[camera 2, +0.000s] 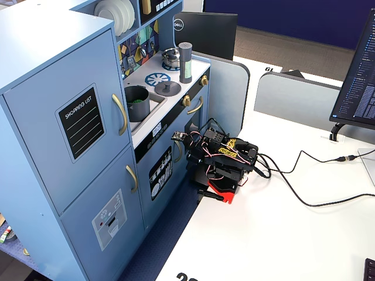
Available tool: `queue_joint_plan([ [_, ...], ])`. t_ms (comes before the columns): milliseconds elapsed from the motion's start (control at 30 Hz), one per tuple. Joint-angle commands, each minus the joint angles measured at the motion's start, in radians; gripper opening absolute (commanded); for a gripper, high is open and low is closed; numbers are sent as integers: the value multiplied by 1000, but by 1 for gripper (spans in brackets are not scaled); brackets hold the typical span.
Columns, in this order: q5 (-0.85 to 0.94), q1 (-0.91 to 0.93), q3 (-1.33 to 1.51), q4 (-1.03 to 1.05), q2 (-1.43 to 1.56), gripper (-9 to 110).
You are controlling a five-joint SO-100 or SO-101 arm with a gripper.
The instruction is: Put salt in the gray recipient
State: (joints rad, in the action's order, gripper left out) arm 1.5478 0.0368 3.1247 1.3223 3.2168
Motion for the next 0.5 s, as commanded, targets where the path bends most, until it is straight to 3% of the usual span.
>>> queue_joint_plan([
  [0,-17,23,-8,5,3,0],
  [467,20,67,-43,14,-3,0],
])
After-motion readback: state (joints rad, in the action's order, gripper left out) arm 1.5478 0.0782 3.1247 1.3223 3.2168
